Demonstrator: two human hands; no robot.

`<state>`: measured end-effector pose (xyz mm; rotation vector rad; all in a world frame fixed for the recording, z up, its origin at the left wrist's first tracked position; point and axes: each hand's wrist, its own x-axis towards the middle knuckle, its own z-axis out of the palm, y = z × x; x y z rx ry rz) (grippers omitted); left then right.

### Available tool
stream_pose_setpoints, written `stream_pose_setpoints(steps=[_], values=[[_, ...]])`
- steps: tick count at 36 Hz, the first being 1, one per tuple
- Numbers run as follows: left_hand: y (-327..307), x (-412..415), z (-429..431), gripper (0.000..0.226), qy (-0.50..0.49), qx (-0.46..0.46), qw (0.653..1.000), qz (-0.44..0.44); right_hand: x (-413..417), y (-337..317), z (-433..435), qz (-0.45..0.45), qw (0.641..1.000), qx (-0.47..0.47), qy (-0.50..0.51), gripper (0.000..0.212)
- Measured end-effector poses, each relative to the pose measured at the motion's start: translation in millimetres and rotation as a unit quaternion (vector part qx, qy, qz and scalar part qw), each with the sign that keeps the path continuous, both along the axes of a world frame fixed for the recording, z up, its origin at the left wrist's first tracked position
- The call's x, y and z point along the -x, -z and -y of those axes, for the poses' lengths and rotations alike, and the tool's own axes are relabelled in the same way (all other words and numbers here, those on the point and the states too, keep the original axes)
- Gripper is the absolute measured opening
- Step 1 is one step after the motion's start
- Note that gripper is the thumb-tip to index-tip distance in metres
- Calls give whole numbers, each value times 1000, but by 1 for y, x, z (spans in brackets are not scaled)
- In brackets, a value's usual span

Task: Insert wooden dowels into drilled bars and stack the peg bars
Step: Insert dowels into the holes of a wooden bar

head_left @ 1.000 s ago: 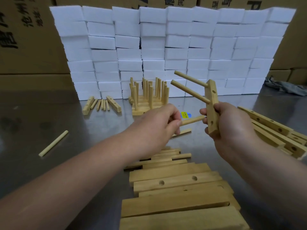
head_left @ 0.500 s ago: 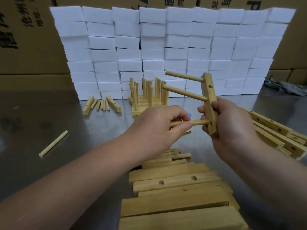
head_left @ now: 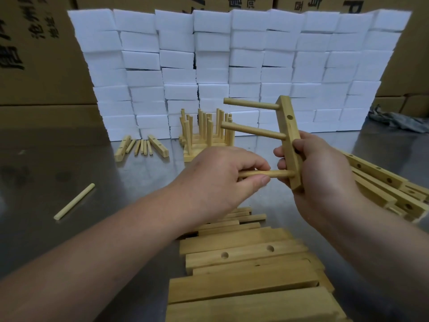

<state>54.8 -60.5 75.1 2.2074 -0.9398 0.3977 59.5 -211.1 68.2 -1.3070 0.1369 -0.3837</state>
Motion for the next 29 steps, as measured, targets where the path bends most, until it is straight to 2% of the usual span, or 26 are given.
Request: stream_pose_setpoints(steps=[4,7,14,20,29], values=[[-2,-1,-2,18,14,-37,997,67,3,0,-2,16,1000,-11,-25,25],[-3,-1,-3,28,5,-75,989,130,4,-1,-3,35,998,-30,-47,27],[-9,7,-2,27,-2,-123,972,201,6,0,-5,57,997,-32,-46,32],[-11,11,-3,33,-15,-155,973,173,9,3,-7,69,997,37,-22,18],[-12,13,-1,43,-14,-150,984,94,11,5,-8,87,994,60,-8,18]])
